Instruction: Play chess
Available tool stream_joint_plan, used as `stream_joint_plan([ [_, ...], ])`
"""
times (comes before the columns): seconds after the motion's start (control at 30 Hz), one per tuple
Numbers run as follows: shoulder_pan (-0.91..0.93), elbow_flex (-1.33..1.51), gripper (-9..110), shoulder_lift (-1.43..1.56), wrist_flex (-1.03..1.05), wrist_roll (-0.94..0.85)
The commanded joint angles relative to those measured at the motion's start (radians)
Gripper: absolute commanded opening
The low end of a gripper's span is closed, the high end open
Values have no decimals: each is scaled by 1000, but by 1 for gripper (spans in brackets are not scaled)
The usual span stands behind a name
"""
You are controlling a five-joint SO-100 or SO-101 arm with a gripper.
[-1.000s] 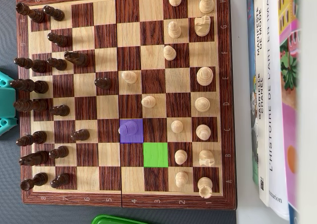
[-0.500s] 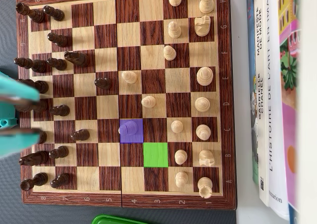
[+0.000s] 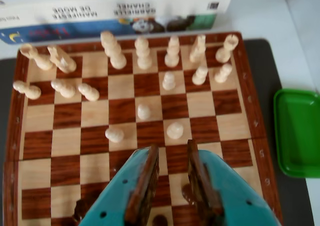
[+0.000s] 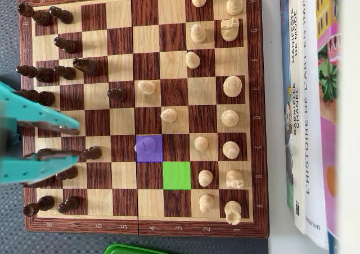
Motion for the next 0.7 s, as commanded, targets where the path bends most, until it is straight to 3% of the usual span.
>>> stream_joint_plan([
  [0.0,8,-104,10,-74,100,3],
  [0.67,5,-472,11,-571,256,5],
])
